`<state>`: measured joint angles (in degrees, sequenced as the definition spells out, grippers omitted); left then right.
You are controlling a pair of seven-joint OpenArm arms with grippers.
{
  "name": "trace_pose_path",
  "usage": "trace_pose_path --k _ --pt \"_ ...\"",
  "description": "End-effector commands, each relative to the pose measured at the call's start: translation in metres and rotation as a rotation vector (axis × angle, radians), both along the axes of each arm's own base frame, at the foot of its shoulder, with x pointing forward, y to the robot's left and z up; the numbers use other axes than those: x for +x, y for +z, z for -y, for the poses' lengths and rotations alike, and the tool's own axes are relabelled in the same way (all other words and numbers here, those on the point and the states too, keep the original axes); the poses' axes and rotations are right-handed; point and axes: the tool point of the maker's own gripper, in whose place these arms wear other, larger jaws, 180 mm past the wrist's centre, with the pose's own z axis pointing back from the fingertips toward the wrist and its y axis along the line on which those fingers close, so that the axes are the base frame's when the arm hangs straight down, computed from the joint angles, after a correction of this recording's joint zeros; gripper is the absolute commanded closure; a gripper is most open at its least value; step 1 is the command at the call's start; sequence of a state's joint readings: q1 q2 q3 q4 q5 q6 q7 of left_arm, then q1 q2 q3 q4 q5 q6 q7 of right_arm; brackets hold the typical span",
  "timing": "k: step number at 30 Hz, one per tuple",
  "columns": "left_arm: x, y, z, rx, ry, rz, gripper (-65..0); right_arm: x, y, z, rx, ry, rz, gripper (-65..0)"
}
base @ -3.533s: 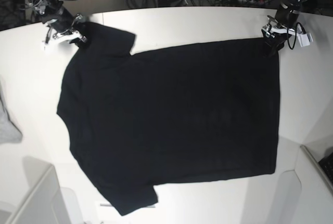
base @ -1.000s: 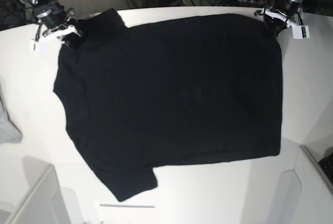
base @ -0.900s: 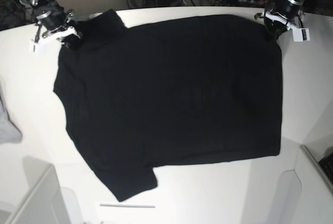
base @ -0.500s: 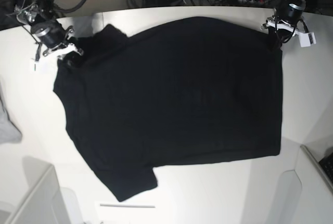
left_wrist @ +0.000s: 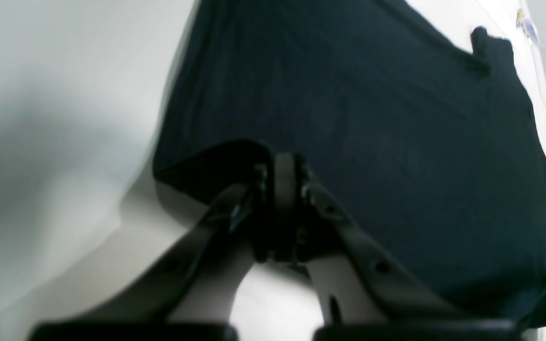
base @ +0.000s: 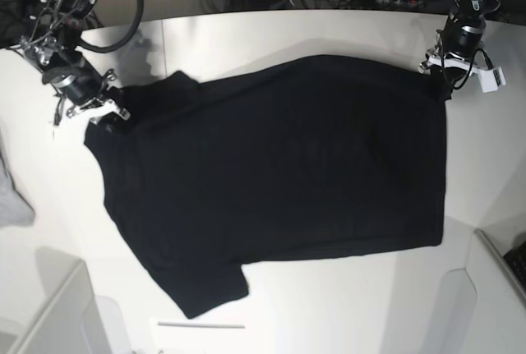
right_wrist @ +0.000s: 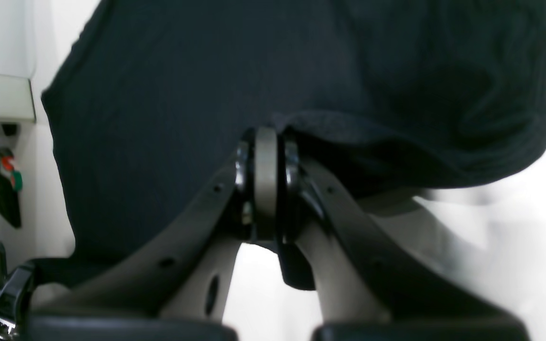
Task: Fold the T-shirt properly
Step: 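Lift the shirt shoulders up with both grippers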
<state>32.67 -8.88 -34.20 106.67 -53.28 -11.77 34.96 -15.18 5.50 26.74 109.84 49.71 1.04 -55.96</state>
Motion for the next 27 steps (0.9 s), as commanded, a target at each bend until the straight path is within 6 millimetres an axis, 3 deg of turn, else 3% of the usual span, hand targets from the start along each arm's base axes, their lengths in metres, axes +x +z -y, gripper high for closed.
trace_pose_path --k 1,15,27 --pt "0.005 0.01 -0.003 0.009 0.007 0.036 0.0 0.007 0.008 0.002 0.001 -0.002 0.035 0.0" --pt "0.007 -0.01 -0.021 0.041 0.064 -0.022 0.0 0.036 -0.004 -0.002 0.052 -0.002 0.009 0.0" --pt "0.021 -0.01 -0.027 0.025 0.105 -0.004 0.0 0.058 -0.004 0.001 0.061 -0.014 0.013 0.0"
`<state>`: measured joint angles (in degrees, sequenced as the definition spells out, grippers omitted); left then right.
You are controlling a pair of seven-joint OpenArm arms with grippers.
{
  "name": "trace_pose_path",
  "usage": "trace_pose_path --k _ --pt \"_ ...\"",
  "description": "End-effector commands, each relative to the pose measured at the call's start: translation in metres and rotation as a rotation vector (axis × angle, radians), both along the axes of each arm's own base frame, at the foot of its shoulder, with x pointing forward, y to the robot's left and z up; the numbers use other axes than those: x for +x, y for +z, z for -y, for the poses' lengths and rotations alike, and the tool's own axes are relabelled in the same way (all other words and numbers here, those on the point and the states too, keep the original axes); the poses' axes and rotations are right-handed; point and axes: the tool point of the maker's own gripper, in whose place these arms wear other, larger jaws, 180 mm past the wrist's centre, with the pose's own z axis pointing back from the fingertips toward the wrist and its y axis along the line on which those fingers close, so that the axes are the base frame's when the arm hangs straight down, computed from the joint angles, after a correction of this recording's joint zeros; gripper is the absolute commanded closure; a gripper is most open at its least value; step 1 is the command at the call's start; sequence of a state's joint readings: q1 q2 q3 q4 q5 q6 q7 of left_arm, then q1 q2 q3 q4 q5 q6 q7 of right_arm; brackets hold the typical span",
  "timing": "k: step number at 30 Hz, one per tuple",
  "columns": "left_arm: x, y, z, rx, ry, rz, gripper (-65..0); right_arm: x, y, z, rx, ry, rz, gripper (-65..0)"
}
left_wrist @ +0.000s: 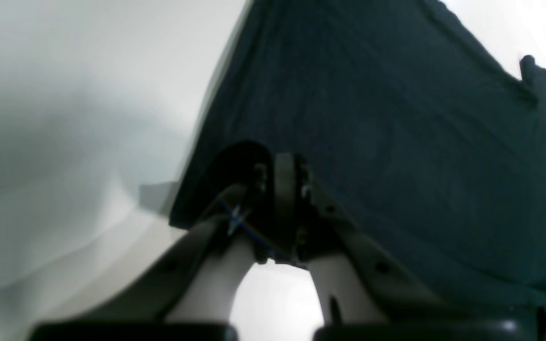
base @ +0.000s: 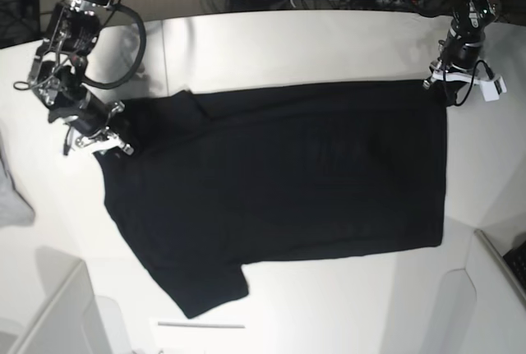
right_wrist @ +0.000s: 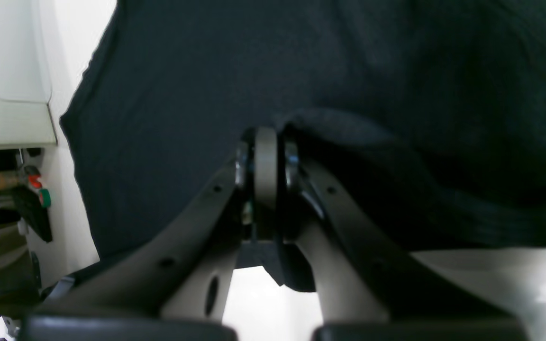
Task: Fold the T-shirt properly
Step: 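Lift the shirt shoulders up with both grippers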
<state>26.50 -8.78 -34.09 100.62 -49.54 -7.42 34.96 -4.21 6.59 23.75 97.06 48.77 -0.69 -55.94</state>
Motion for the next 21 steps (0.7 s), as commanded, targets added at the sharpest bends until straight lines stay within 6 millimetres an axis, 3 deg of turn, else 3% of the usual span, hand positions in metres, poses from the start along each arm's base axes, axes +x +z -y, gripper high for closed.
trace_pose_path --k 1,7,21 --pt "0.008 0.013 -0.005 0.021 0.004 0.046 0.0 0.014 0.016 0.006 -0.032 -0.006 0.055 0.0" --pt "0.008 0.013 -0.006 0.021 0.006 0.046 0.0 0.02 0.011 -0.009 -0.113 0.06 0.035 0.0" --pt "0.033 0.018 -0.015 -0.003 0.039 0.04 0.0 0.041 0.011 -0.013 -0.117 0.069 0.033 0.0"
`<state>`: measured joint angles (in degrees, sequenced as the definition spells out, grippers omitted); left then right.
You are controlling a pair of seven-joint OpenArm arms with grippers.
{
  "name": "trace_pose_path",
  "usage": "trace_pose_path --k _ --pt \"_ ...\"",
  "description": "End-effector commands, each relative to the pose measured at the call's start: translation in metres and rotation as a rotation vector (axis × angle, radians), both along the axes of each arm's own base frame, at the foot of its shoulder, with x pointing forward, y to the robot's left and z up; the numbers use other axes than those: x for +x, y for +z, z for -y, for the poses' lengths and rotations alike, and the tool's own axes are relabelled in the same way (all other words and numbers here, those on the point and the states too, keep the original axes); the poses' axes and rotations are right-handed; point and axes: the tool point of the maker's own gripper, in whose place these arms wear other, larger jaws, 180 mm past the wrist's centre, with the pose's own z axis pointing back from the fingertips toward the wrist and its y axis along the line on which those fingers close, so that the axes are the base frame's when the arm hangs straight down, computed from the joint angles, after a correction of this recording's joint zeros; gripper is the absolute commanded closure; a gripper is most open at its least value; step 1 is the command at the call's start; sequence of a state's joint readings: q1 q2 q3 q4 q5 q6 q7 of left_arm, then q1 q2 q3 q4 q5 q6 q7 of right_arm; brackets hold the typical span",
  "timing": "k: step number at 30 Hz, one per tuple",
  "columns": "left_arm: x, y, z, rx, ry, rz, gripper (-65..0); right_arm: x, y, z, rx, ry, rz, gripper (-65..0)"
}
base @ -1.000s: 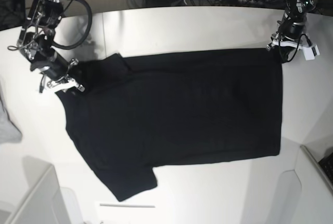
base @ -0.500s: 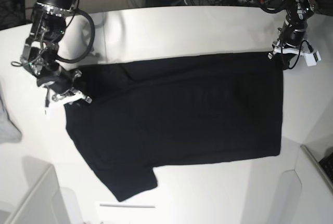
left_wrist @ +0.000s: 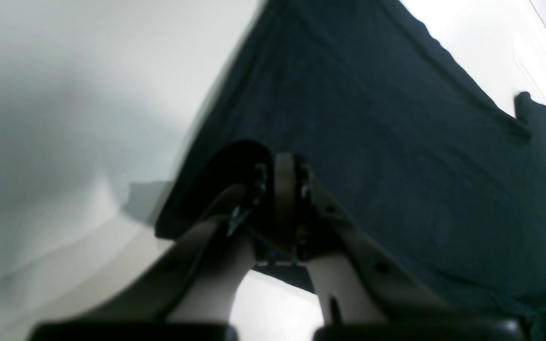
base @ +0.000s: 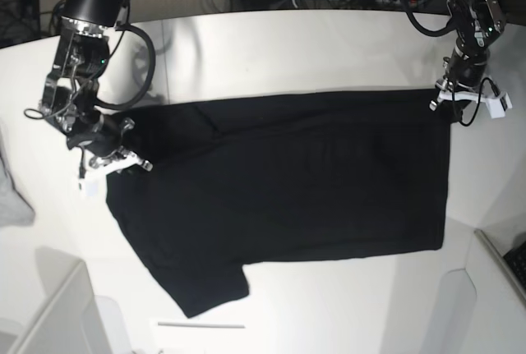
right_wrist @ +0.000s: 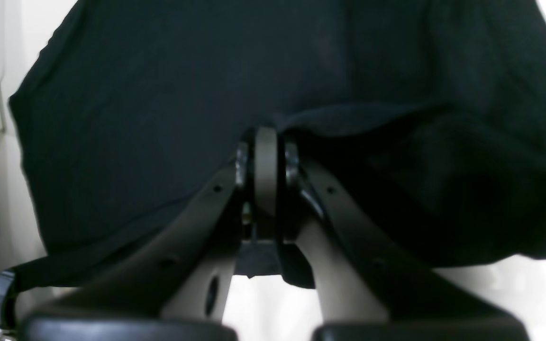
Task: Fold the T-shirt properly
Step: 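Lift the shirt shoulders up with both grippers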
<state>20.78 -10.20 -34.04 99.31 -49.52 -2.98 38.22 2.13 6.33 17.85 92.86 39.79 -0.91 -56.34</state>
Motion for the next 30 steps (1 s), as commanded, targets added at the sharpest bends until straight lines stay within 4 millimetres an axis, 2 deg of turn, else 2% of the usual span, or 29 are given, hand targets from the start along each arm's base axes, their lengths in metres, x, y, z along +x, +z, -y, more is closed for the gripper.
trace_pose_path --k 1,8,10,16,20,30 --pt "0.01 0.011 -0.004 0.008 -0.007 0.032 0.0 0.013 0.018 0.002 -0.001 -0.004 0.065 0.0" --pt "0.023 0.011 -0.004 -0.016 -0.007 0.039 0.0 0.024 0.028 0.002 -0.002 -0.004 0.095 0.0" --pt "0.029 0.015 -0.003 -0.017 -0.009 0.056 0.0 0.024 0.023 0.005 0.001 -0.009 0.078 0.0" --pt "0.031 0.02 -0.014 -0.004 0.024 0.048 0.0 0.032 0.017 0.01 0.004 -0.038 0.085 0.0" --pt "0.035 0.025 -0.015 0.002 0.021 0.062 0.0 0.036 0.017 0.011 0.009 -0.044 0.086 0.0" --pt "0.041 0.019 -0.018 -0.018 0.037 0.058 0.0 0.041 0.008 0.013 0.018 -0.06 0.07 0.0"
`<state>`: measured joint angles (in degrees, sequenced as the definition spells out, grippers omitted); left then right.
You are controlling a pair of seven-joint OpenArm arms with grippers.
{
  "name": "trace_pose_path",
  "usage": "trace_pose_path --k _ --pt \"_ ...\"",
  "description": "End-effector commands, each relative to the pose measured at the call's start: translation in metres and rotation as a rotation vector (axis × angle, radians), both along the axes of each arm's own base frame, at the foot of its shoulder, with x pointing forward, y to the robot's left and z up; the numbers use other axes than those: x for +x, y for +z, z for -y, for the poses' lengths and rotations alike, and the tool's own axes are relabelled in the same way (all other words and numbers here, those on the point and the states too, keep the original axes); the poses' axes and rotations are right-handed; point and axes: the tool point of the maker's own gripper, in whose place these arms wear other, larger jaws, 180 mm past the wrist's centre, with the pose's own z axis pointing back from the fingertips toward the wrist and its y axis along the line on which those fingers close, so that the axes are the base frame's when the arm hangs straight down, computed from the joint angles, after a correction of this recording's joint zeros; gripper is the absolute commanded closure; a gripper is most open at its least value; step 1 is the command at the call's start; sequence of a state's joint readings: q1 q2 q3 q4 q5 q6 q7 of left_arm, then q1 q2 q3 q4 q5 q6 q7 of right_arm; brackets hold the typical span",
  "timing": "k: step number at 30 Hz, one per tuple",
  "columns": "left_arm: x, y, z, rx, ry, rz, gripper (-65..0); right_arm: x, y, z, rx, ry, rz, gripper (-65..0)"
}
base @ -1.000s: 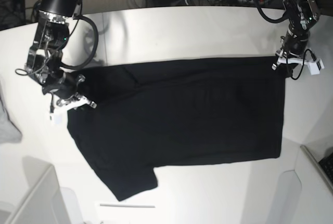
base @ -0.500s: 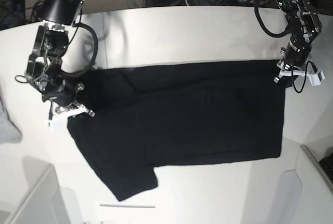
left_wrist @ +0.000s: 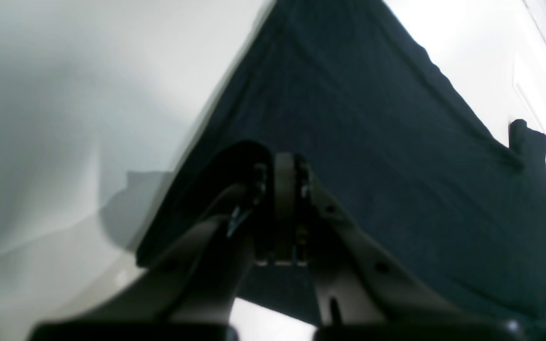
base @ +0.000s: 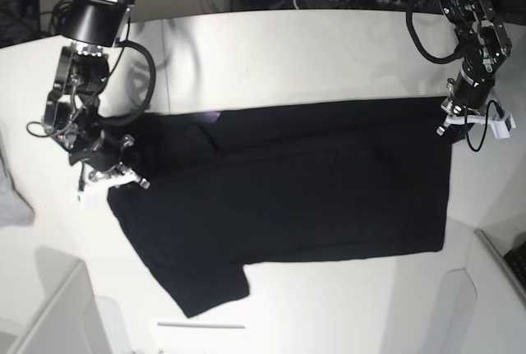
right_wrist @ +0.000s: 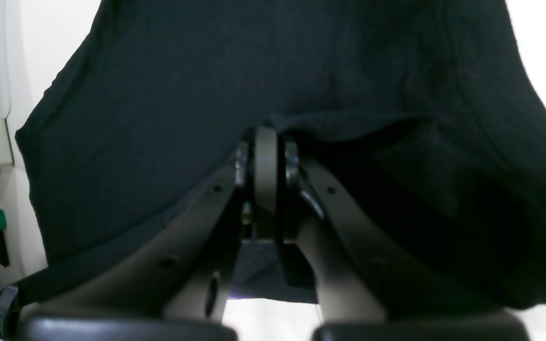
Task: Fold the T-shirt properly
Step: 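Lift the shirt shoulders up with both grippers, then open both grippers and release the shoulder edge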
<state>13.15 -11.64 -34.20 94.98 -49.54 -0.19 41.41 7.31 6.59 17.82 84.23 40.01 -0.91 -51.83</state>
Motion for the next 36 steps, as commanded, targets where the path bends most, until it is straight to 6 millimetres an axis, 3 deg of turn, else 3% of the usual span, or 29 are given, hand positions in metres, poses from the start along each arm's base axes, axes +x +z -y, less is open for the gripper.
trace_pose_path --k 1,9,12,14,16,18,22,27,32,36 --pt "0.009 0.014 -0.007 0.024 0.003 0.047 0.0 0.012 0.016 0.005 -0.011 -0.006 0.054 0.0" --pt "0.009 0.014 -0.008 0.025 0.006 0.045 0.0 0.011 0.015 0.007 -0.008 -0.01 0.049 0.0" --pt "0.009 0.016 -0.008 0.029 0.006 0.051 -18.4 0.011 0.016 0.007 -0.006 -0.015 0.055 -20.1" --pt "0.01 0.018 -0.009 0.033 0.007 0.058 -31.8 0.012 0.02 0.01 -0.011 -0.023 0.071 -29.6" --pt "0.01 0.019 -0.008 0.033 0.004 0.061 -43.4 0.008 0.027 0.025 -0.018 -0.088 0.113 -30.9" --pt "0.007 0.023 -0.018 0.035 0.033 0.073 -50.5 0.003 0.038 0.036 -0.03 -0.145 0.171 -28.1" --pt "-0.004 0.048 -0.038 0.085 0.085 0.124 -52.5 -0.021 0.052 0.057 -0.052 -0.27 0.19 -26.7" --pt "-0.034 0.066 -0.026 0.184 -0.017 0.158 -52.3 -0.055 0.055 0.06 -0.09 -0.295 0.175 -25.5" --pt "-0.086 0.042 -0.04 0.188 0.033 0.072 -52.3 -0.09 0.026 0.054 -0.044 -0.353 0.084 -28.4" --pt "-0.108 0.017 -0.055 0.152 0.081 0.019 -52.3 -0.109 0.01 0.05 0.018 -0.436 0.04 -41.7"
